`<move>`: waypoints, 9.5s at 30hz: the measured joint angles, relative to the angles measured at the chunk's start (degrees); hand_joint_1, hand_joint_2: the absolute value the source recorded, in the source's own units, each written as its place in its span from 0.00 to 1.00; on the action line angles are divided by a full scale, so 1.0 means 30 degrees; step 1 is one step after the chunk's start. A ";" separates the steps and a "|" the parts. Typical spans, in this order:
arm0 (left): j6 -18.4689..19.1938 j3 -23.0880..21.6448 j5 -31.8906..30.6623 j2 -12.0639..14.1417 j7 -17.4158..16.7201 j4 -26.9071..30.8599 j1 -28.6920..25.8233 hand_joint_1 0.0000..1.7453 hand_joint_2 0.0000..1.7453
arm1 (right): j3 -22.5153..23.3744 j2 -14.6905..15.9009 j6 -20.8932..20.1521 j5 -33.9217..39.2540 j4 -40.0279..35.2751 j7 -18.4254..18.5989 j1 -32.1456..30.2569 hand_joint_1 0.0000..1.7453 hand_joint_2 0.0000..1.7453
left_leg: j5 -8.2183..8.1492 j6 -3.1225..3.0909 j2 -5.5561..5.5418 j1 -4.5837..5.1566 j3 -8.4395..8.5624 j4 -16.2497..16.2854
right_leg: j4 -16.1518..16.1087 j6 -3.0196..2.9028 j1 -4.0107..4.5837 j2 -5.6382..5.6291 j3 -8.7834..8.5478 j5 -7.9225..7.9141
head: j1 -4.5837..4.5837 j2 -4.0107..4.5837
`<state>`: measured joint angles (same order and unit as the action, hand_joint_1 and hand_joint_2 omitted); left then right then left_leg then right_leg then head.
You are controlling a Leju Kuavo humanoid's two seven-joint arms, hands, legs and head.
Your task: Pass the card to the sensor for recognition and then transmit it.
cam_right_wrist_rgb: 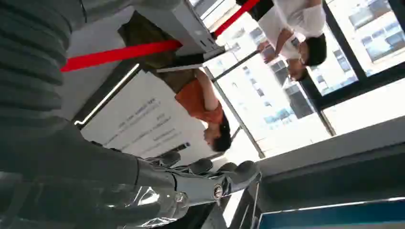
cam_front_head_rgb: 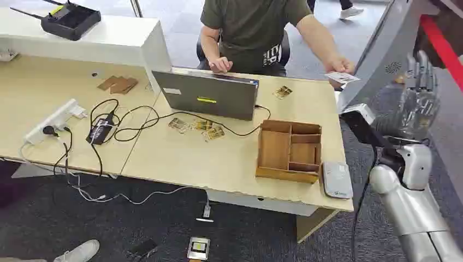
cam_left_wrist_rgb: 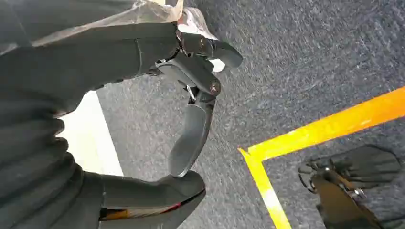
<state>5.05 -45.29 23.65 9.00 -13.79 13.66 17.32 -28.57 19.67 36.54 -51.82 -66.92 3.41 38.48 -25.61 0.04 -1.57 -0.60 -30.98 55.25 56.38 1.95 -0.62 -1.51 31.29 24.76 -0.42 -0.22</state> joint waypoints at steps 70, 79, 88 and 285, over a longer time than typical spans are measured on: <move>-0.0270 -0.0503 -0.0233 -0.0313 0.0451 0.0000 0.0067 0.00 1.00 | -0.3816 -0.4707 -0.1851 0.2520 1.1539 -0.0975 0.4415 1.00 1.00 | 0.0002 0.0001 0.0016 0.0002 0.0004 0.0013 | -0.0011 0.0002 -0.0001 0.0002 0.0015 -0.0002 | 0.0000 0.0000; -0.0489 -0.0503 0.0262 -0.0269 0.0444 -0.0007 -0.0261 0.00 1.00 | -0.2301 -0.3831 -0.0655 0.5050 0.8907 -0.1574 0.2733 1.00 1.00 | 0.0001 0.0001 0.0014 -0.0001 0.0007 0.0012 | -0.0017 0.0001 0.0000 0.0002 0.0010 -0.0001 | 0.0000 0.0000; -0.1028 -0.0474 0.0998 -0.0014 0.0918 -0.0007 -0.0968 0.00 1.00 | -0.1026 -0.2389 -0.0174 0.6012 0.4776 -0.0925 -0.0382 1.00 1.00 | -0.0006 -0.0004 0.0021 0.0001 0.0011 0.0011 | -0.0031 0.0003 0.0001 -0.0001 0.0008 0.0003 | 0.0000 0.0000; -0.3854 -0.0627 0.5763 0.0007 0.3402 -0.0029 -0.1555 0.00 1.00 | -0.2542 -0.1326 -0.6818 -0.0109 -0.2222 0.1319 -0.6588 0.00 1.00 | -0.0024 0.0003 0.0038 -0.0006 -0.0035 -0.0001 | -0.0022 0.0013 0.0007 -0.0017 0.0043 0.0018 | 0.0000 0.0000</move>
<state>-6.51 -47.17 40.94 9.03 -3.58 13.57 12.66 -36.20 15.69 16.09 -52.15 -73.59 7.37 18.72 -25.68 0.05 -1.46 -0.62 -31.08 55.24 56.31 1.99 -0.59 -1.57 31.42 24.81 -0.42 -0.22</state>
